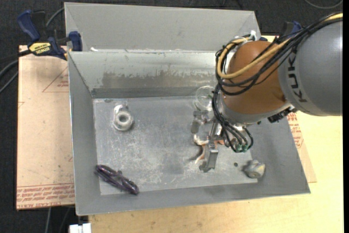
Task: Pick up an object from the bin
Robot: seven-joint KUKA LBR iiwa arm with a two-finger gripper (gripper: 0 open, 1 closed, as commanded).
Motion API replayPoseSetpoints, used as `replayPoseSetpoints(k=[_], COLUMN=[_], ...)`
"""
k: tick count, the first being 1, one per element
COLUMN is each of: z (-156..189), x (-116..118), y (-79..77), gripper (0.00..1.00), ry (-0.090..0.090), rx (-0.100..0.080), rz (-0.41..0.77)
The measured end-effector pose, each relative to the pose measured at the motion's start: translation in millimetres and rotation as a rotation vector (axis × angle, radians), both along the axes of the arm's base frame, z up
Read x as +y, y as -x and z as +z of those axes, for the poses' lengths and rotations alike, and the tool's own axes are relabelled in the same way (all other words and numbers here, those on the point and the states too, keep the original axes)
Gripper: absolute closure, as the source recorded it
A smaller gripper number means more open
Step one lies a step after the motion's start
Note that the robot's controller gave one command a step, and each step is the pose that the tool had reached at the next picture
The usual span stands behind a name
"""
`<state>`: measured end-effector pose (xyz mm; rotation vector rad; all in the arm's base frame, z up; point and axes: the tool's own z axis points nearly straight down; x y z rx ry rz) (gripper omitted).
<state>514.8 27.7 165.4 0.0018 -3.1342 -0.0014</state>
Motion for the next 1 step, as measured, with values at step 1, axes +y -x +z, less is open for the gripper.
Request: replayPoseSetpoints(k=[1], z=[4.5], x=[-0.2], y=[-1.7], gripper=[0.00], ry=[0.000], rx=[-0.008], rz=[-0.001])
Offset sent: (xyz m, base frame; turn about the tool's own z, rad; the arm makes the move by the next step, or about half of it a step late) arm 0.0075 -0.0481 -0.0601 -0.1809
